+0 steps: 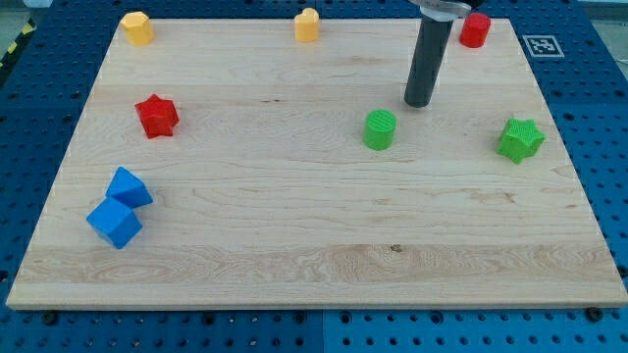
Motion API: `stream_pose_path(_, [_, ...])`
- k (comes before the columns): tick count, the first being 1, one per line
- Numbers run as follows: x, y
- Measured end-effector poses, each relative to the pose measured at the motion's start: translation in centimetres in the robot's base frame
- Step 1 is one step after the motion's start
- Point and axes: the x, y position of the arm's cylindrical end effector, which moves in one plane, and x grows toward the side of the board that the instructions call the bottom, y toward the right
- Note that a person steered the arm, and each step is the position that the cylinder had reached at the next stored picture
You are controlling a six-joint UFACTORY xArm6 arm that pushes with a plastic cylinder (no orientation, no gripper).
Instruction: Move the blue cube to the bottom right
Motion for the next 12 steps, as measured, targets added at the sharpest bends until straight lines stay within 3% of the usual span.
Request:
stream_pose_path(2, [-1.2,-1.9])
stream_pose_path(3, [-2.7,-8.3])
stream_pose_path(4, [-1.2,-14.6])
stream_pose_path(5, [2.7,-18.9])
stream_pose_path(9, [21.0,-25.6])
stream_pose_path(10, [22.5,-34.4])
stream_pose_path(11, [21.4,-43.0])
stream_pose_path(12, [19.7,-43.3])
